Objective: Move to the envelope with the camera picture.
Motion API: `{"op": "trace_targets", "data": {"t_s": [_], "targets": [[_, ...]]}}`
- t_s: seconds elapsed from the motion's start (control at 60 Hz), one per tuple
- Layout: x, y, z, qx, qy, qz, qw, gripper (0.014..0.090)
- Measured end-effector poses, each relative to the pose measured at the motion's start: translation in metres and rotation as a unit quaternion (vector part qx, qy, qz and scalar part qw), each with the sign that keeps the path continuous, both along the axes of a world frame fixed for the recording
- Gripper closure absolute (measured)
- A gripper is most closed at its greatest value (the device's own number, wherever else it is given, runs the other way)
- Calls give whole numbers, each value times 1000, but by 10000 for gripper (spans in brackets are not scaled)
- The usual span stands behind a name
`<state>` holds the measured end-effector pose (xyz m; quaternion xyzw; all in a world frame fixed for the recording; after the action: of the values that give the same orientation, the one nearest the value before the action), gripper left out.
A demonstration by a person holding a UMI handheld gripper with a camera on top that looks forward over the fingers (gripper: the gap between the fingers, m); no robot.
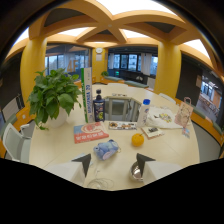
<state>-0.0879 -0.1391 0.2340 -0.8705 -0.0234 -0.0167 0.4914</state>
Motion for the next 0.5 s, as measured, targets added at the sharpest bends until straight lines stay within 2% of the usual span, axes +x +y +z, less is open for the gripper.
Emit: {"op": "trace_targets", "data": {"t_s": [0.267, 0.5], "targets": [[34, -31, -6, -6, -8, -16, 1000, 186], [126, -33, -28, -28, -28, -43, 998, 185]]}}
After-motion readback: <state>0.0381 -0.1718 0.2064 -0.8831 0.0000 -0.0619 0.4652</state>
